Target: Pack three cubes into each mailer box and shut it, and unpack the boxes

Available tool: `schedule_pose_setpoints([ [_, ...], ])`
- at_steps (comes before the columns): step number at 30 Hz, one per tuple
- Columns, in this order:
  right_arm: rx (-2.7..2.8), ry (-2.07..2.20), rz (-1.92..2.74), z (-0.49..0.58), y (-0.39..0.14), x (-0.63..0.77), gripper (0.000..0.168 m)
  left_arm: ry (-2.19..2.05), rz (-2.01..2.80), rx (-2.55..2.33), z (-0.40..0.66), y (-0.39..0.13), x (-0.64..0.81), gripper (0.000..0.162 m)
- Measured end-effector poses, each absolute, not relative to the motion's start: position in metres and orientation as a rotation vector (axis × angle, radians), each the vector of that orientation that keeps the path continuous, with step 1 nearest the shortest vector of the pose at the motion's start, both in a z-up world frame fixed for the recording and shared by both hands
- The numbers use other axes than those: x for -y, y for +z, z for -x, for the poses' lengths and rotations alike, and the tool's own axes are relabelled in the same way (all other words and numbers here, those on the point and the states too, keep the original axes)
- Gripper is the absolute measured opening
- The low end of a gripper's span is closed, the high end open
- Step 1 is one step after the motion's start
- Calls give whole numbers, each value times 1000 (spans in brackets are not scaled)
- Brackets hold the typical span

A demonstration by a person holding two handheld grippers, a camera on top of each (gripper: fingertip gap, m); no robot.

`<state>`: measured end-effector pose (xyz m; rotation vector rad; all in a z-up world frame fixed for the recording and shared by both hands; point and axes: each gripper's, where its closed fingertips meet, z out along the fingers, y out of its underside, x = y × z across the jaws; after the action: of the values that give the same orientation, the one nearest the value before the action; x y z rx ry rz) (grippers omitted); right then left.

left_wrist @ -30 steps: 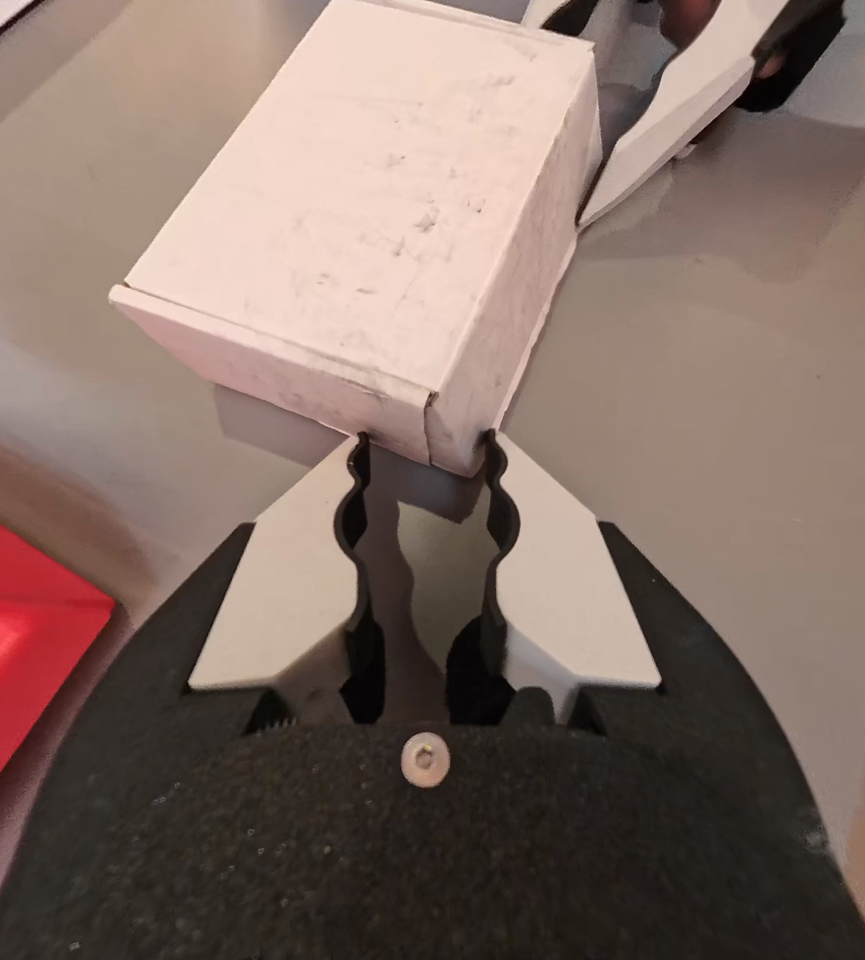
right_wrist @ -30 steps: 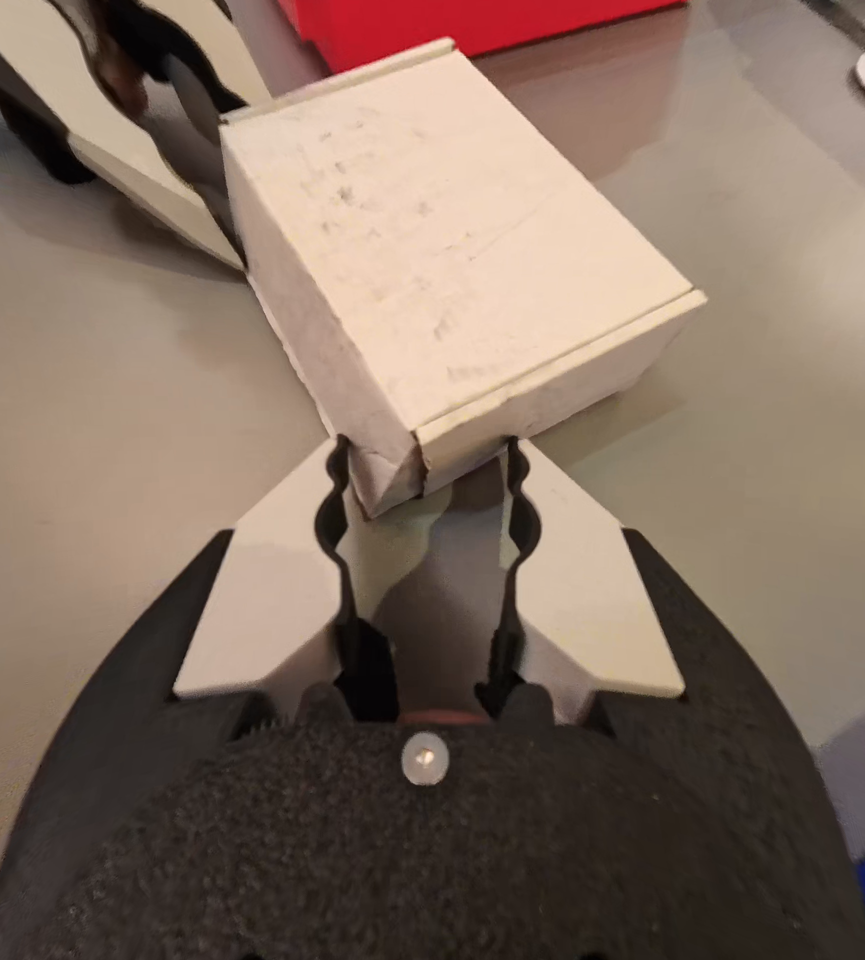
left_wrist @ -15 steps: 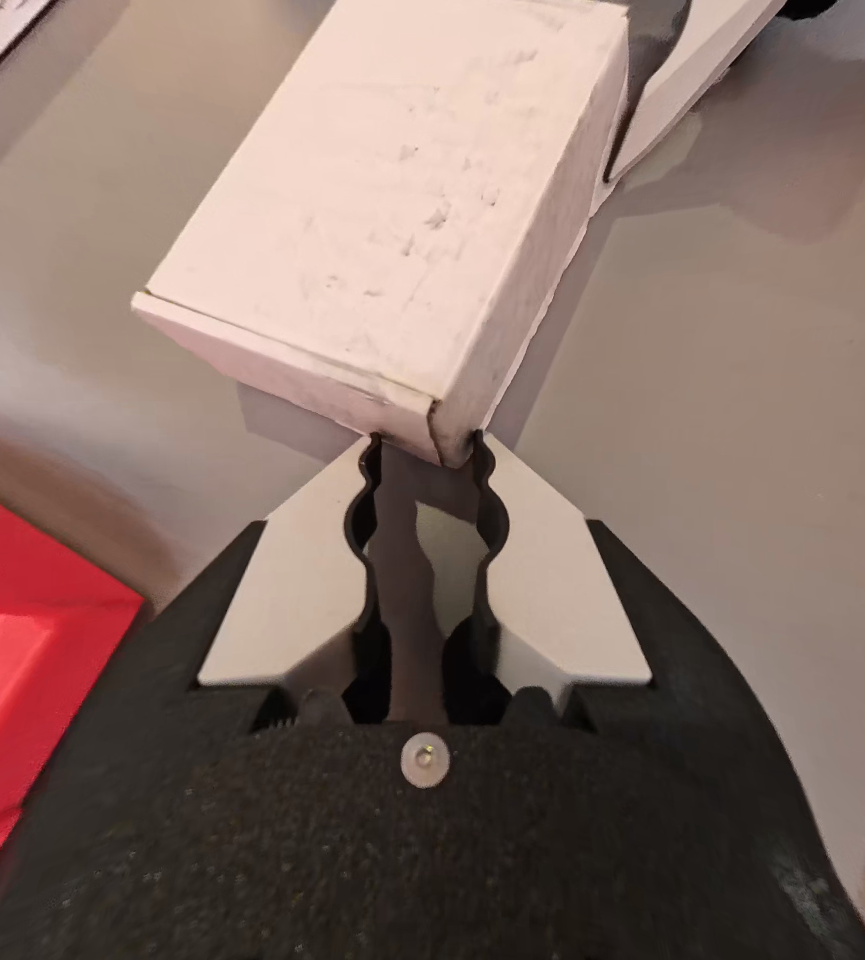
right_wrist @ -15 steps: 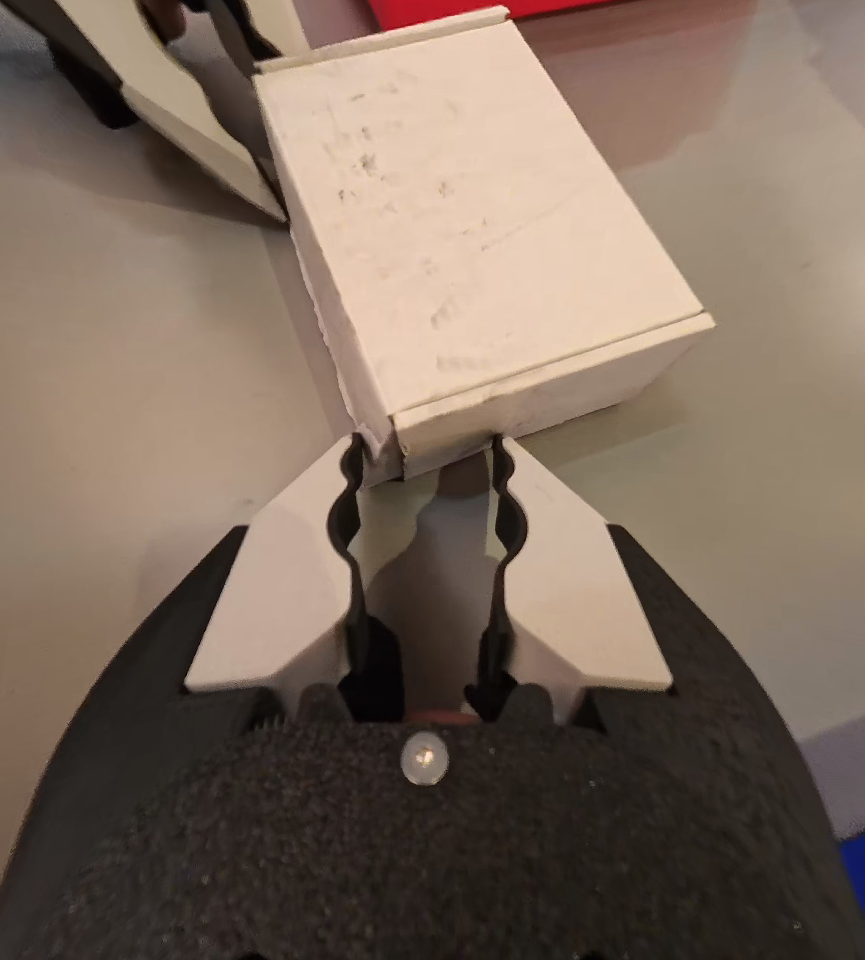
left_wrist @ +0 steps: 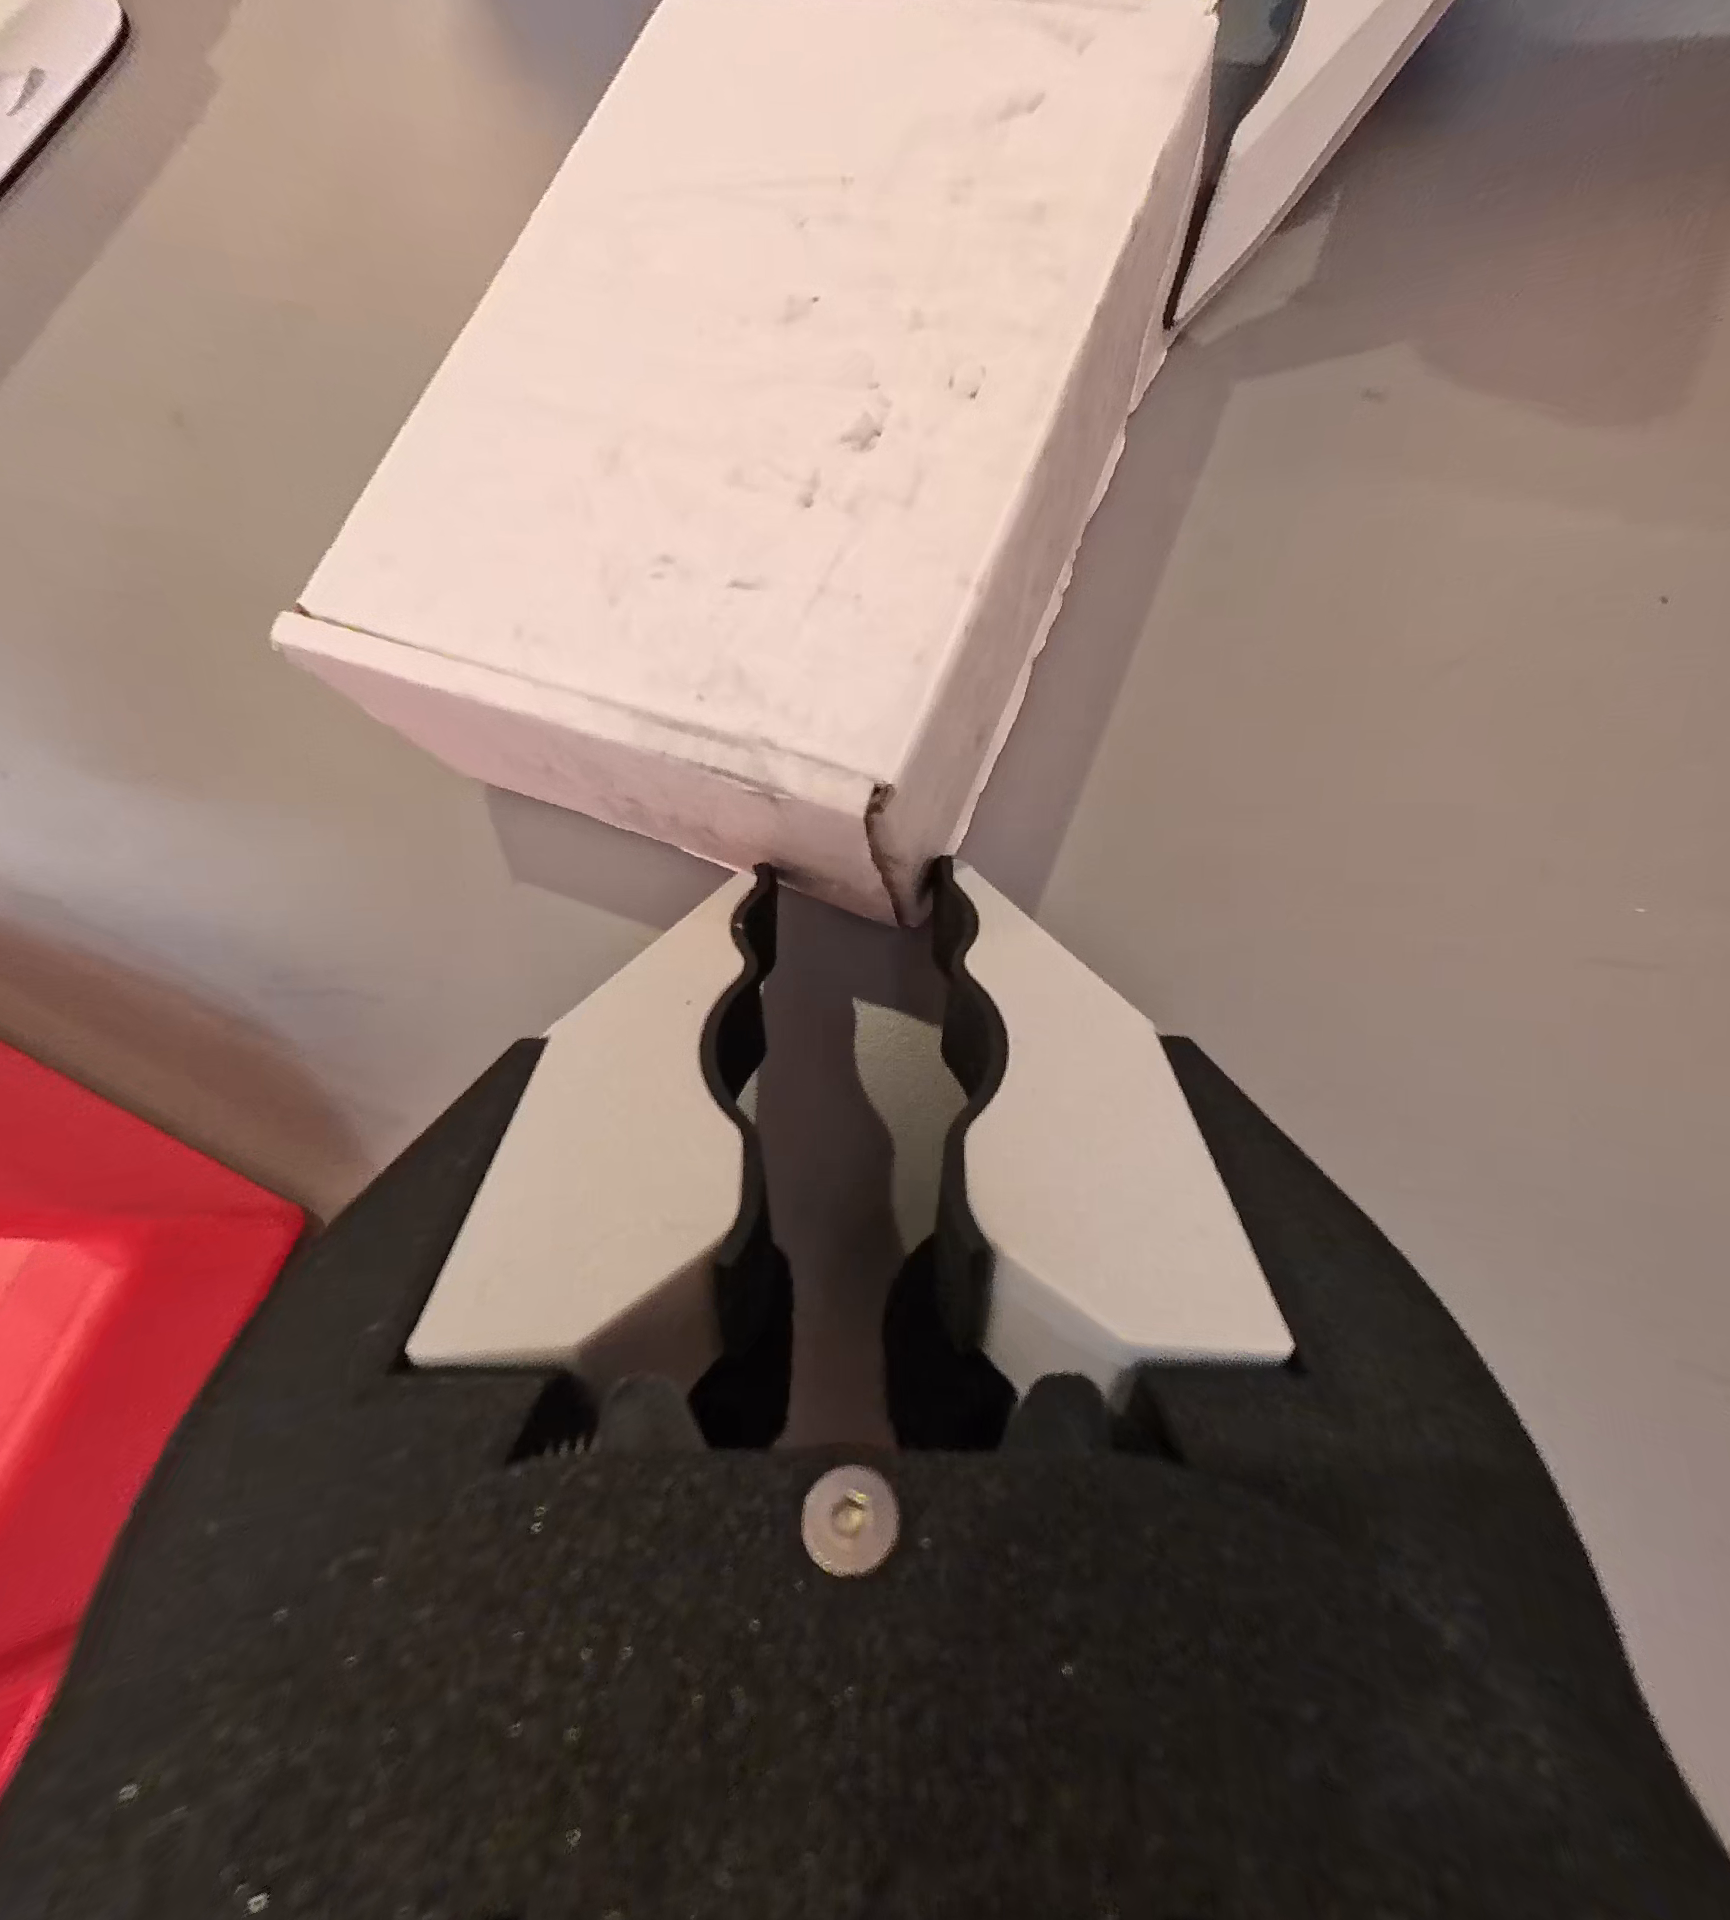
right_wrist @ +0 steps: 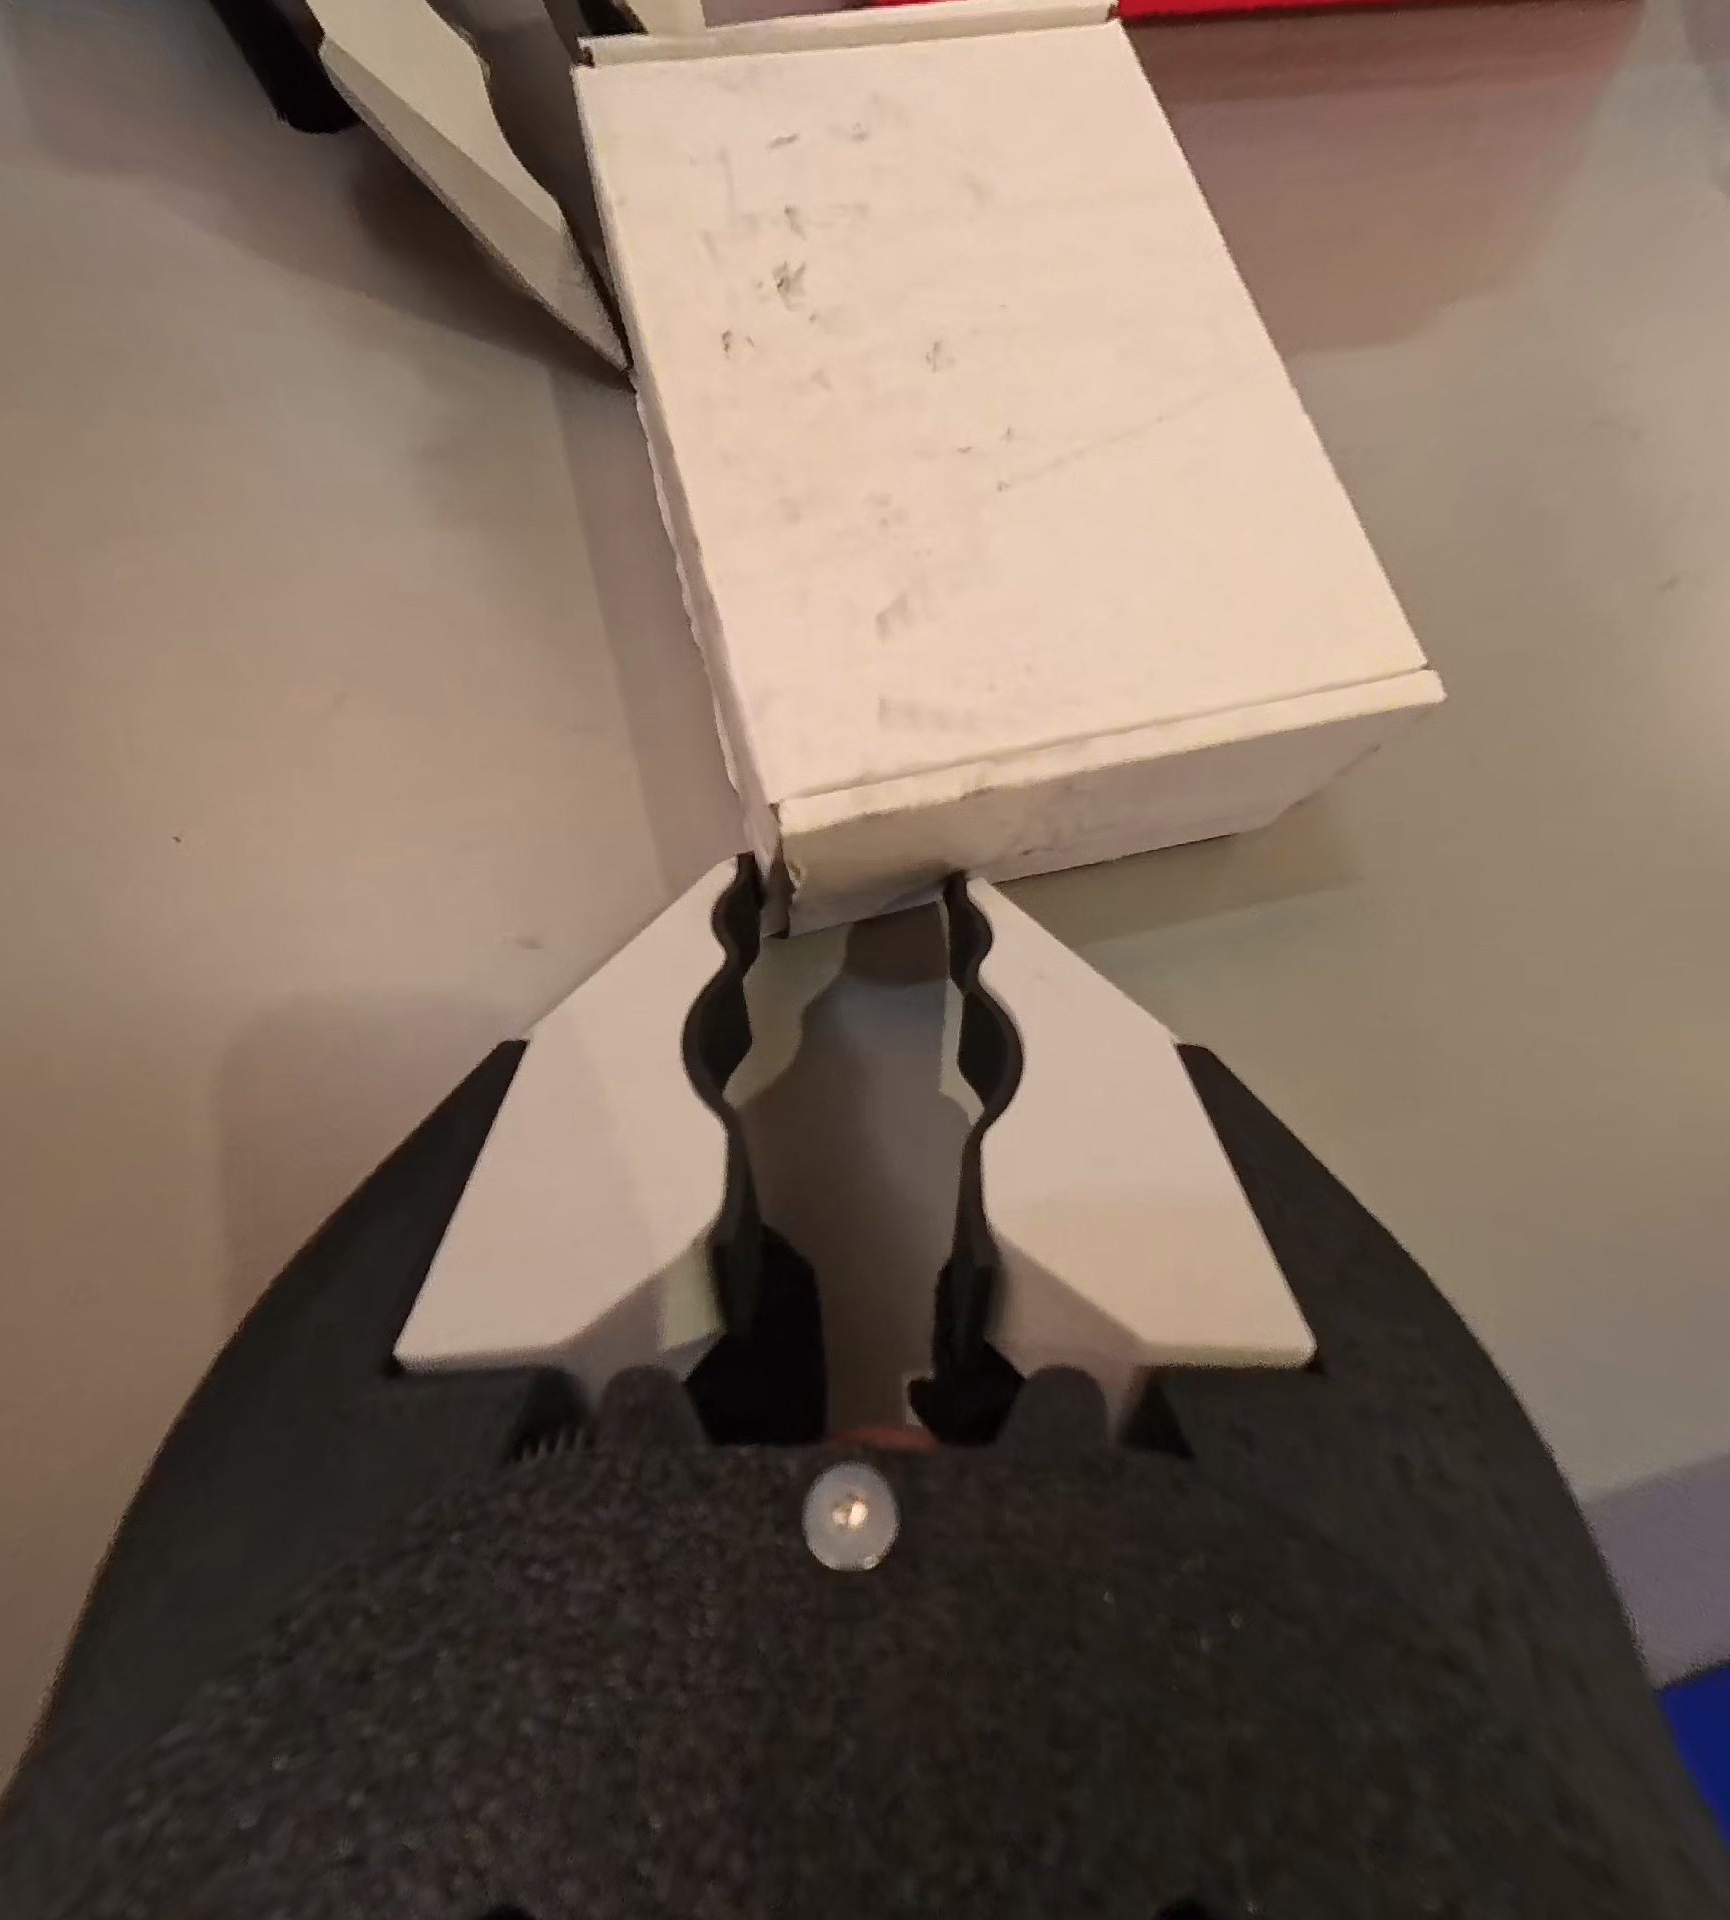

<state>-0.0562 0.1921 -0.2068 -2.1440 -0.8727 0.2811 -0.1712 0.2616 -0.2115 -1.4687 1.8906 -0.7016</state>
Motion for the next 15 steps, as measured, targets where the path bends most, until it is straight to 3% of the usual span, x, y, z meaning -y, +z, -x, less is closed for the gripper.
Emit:
schedule_pose_setpoints([
  [15,952,301,2153,61,-208,-183,31,-598,1378,-1939,175,-212,-260,22],
])
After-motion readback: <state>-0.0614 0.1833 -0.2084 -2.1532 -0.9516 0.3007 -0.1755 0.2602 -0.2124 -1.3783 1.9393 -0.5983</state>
